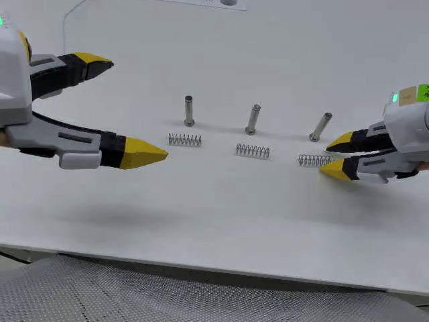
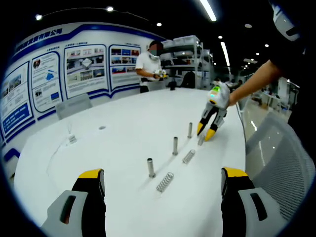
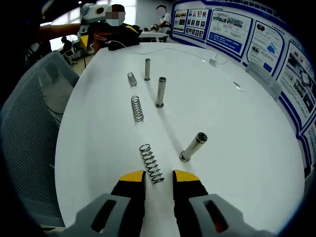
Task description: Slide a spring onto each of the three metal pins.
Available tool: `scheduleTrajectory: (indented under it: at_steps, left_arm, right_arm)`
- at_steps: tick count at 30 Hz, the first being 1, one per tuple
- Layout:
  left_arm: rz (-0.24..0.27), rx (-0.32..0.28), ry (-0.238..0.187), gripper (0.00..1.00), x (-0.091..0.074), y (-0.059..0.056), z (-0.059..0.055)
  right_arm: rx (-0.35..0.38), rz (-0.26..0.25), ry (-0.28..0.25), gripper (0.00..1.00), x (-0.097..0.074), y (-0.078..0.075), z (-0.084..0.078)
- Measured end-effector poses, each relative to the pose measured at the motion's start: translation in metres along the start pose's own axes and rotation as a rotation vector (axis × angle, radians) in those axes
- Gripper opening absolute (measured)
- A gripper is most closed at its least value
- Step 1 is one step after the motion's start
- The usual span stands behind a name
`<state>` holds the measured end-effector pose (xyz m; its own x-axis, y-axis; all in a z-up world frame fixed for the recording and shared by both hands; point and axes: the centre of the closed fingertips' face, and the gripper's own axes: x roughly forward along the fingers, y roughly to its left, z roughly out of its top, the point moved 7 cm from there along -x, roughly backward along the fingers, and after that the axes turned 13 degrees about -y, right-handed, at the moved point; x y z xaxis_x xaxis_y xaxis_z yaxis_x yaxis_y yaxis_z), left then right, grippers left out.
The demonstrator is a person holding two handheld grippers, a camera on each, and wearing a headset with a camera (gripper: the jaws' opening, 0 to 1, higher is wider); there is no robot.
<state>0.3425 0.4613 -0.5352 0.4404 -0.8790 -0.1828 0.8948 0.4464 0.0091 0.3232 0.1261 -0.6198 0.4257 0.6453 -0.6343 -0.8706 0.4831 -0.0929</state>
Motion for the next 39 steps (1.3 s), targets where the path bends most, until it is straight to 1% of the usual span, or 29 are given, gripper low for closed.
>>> scheduleTrajectory:
  at_steps: [4,7,9,12,14,17,18,20,26,30,32,35,37,39]
  left_arm:
    - [-0.004,0.000,0.001,1.00,0.0012,-0.0007,0.0008]
    - [-0.005,-0.001,0.003,1.00,0.0018,-0.0012,0.0010]
    - [-0.005,0.000,0.006,1.00,0.0019,-0.0014,0.0006]
    - [-0.005,-0.003,0.008,1.00,0.0018,-0.0020,0.0000]
    - [-0.005,-0.005,0.009,1.00,0.0016,-0.0025,-0.0002]
    - [-0.010,-0.007,0.019,1.00,0.0011,-0.0032,-0.0024]
    - [-0.010,-0.007,0.022,1.00,0.0009,-0.0018,-0.0036]
    - [-0.011,-0.009,0.022,1.00,0.0010,-0.0014,-0.0042]
    - [-0.021,-0.009,0.019,1.00,0.0025,-0.0030,-0.0029]
    - [-0.027,-0.006,0.017,1.00,0.0036,-0.0049,-0.0012]
    - [-0.032,-0.004,0.018,1.00,0.0041,-0.0059,-0.0007]
    - [-0.037,-0.002,0.019,1.00,0.0049,-0.0065,0.0000]
    - [-0.043,0.004,0.018,1.00,0.0052,-0.0075,0.0016]
    - [-0.047,0.011,0.019,1.00,0.0048,-0.0077,0.0031]
  right_arm:
    - [-0.005,0.044,0.011,0.22,0.0017,-0.0024,0.0003]
    - [-0.007,0.090,0.026,0.19,0.0034,-0.0014,0.0012]
    - [-0.008,0.109,0.033,0.17,0.0039,-0.0013,0.0015]
    - [-0.010,0.121,0.041,0.16,0.0040,-0.0017,0.0015]
    - [-0.027,0.129,0.045,0.16,0.0039,-0.0015,0.0018]
    - [-0.037,0.158,0.058,0.11,0.0043,0.0022,0.0023]
    - [-0.045,0.152,0.058,0.11,0.0044,0.0012,0.0028]
    - [-0.038,0.152,0.064,0.11,0.0043,0.0016,0.0026]
    - [-0.043,0.159,0.074,0.11,0.0045,0.0019,0.0030]
    - [-0.105,0.159,0.087,0.10,0.0049,0.0050,0.0052]
    - [-0.113,0.151,0.093,0.10,0.0051,0.0065,0.0063]
    - [-0.102,0.133,0.098,0.10,0.0046,0.0062,0.0065]
    - [-0.102,0.113,0.105,0.10,0.0035,0.0058,0.0062]
    - [-0.098,0.111,0.105,0.10,0.0011,0.0068,0.0062]
